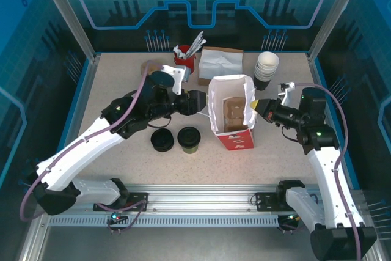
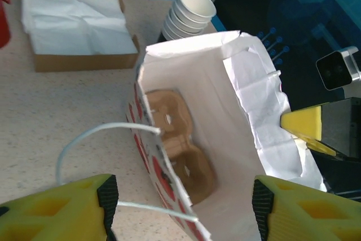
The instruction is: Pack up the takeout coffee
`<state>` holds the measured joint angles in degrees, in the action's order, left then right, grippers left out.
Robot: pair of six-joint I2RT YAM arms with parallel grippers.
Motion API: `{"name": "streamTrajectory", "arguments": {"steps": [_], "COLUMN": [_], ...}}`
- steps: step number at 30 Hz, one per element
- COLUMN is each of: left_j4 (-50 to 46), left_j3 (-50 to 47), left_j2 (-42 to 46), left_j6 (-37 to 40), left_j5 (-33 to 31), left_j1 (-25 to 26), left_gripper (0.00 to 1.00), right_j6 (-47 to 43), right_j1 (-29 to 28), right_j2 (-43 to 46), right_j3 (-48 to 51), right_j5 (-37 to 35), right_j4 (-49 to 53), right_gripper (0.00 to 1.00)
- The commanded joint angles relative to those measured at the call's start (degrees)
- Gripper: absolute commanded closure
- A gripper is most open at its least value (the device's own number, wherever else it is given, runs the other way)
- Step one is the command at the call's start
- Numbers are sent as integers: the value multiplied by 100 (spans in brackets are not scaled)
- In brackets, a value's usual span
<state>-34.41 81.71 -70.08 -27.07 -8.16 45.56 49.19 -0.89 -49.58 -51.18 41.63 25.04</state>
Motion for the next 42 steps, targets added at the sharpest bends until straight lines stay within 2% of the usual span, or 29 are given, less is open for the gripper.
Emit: {"name": "streamTrajectory", "arguments": {"steps": [1, 6, 11, 15, 21, 24, 28, 32, 42], "left_j4": [-235, -314, -341, -430, -408, -462, -514, -496, -375], "left_j3": [-296, -731, -1007, -1125, -1372, -1468, -1593, -1776, -2247], "left_j2": [404, 679, 722, 635, 641, 646, 664, 667, 281], "left_j6": [239, 196, 123, 138, 208, 175, 151, 82, -19], "left_j5": [-385, -491, -487, -493, -495, -502, -511, -542, -1234], "left_j1": [-149, -250, -280, -268, -276, -272, -271, -195, 585], "left_gripper": [31, 30, 29, 27, 26, 26, 25, 23, 13], "right_j6": [503, 898, 647, -230, -1542, -1992, -2507, -2808, -3110], "right_j1": [-182, -267, -275, -264, -236, -231, -233, -203, 29], "right_j2": [-155, -500, -656, -830, -1269, -1401, -1485, -1442, -1361], "right_j3": [-189, -120, -217, -697, -1749, -2290, -2895, -3260, -3487], "right_j5": [-41, -78, -364, -891, -1793, -2242, -2837, -3049, -2341], "right_j4": [-363, -544, -136, 971, 2763, 3371, 3935, 4002, 3298], "right_gripper": [100, 100, 100, 72, 49, 43, 39, 35, 34]}}
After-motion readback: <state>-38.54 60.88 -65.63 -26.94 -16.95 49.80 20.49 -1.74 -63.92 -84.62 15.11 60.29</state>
